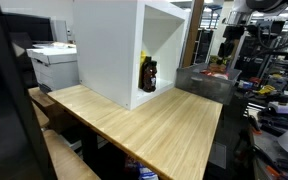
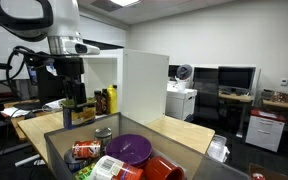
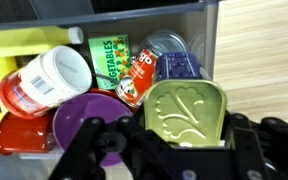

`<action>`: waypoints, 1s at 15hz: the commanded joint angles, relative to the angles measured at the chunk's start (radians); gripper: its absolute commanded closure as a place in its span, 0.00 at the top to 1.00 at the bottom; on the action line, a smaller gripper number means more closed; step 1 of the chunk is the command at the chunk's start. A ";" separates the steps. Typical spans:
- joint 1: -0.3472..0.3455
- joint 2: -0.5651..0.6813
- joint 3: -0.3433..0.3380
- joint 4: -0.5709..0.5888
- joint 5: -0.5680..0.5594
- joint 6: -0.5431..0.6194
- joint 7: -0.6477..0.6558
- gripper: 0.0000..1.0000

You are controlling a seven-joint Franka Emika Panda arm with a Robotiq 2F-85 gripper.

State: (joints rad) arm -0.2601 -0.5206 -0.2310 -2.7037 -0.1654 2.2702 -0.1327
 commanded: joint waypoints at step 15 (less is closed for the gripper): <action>0.315 -0.081 -0.112 -0.059 0.125 0.014 -0.672 0.32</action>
State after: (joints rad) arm 0.0112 -0.5851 -0.3165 -2.7410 -0.0916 2.2693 -0.6677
